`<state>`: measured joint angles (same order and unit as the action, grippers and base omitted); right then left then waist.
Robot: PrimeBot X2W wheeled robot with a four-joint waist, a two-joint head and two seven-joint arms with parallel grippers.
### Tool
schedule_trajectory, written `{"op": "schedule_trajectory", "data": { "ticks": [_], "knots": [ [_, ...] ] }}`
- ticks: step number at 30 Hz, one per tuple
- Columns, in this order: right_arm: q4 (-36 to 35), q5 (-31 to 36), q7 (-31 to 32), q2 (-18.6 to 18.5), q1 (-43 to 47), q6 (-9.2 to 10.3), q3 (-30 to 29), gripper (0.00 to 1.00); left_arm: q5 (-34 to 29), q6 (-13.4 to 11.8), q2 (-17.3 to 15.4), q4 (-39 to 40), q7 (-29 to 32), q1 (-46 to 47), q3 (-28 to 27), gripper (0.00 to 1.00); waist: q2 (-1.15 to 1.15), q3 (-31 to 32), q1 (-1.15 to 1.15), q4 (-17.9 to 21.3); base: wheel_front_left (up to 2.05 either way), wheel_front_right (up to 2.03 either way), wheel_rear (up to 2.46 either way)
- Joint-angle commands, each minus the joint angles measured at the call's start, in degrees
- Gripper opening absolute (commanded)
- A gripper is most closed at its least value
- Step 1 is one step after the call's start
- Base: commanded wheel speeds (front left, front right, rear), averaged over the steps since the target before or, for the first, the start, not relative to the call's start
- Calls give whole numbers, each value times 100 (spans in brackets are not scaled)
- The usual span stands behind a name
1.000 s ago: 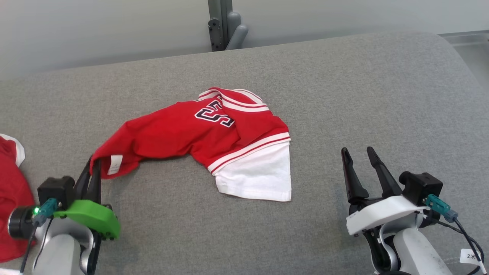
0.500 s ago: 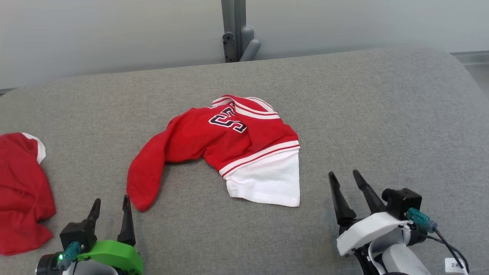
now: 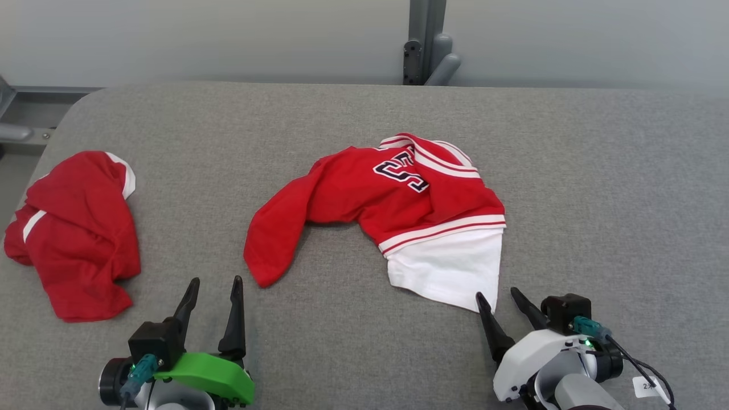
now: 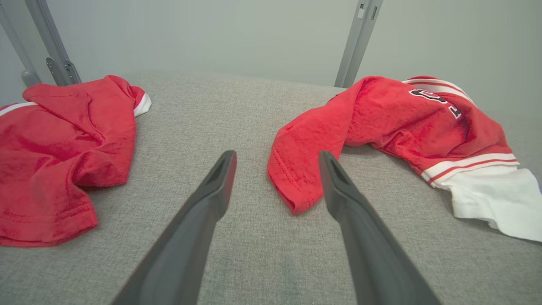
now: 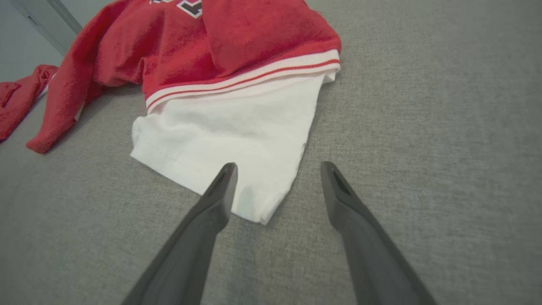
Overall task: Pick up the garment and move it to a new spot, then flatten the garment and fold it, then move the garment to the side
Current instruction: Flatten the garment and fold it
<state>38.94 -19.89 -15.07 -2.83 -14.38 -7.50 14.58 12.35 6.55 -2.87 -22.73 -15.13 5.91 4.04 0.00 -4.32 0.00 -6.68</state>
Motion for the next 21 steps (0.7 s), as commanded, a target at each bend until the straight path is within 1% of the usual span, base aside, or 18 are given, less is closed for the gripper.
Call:
{"op": "schedule_trajectory", "data": {
  "ticks": [1,2,4,5,6,7,11,14,15,16,21],
  "knots": [
    [198,148,-15,-22,-113,2,-22,100,61,8,-8,32,-2,12,53,100,0,-129,0,-241,0,0,0],
    [317,166,-15,-20,-142,2,-2,99,78,-11,-8,53,-2,4,78,100,0,-135,0,-259,0,0,0],
    [542,228,-14,-22,-194,2,53,64,123,-37,-7,78,-2,-15,103,100,0,-146,0,-282,0,0,0],
    [618,188,-4,-20,-211,1,99,8,139,-47,-7,92,-2,-16,115,100,0,-154,0,-288,0,0,0],
    [680,129,-2,-19,-225,1,130,0,164,-42,-6,111,-2,-12,128,100,0,-161,0,-288,0,0,0],
    [729,109,-1,-19,-240,1,146,0,176,-52,-6,119,-2,-2,137,100,0,-167,0,-283,0,0,0],
    [758,145,-2,-127,-322,9,-162,0,248,-69,-5,169,-3,-6,142,100,0,-144,0,-192,0,0,0],
    [574,134,-5,-228,-224,5,-419,0,261,-59,-6,147,-2,-53,162,100,0,-72,0,-97,0,0,0],
    [574,134,-5,-228,-224,5,-419,0,261,-59,-6,147,-2,-53,162,100,0,-72,0,-97,0,0,0],
    [348,55,-8,-342,-40,5,-603,0,280,-29,-7,100,-2,-132,206,100,0,65,0,18,0,0,0],
    [-35,-178,-8,-595,394,5,-531,0,329,-14,-6,-2,-3,-258,255,100,0,352,0,218,0,0,0]
  ]
}}
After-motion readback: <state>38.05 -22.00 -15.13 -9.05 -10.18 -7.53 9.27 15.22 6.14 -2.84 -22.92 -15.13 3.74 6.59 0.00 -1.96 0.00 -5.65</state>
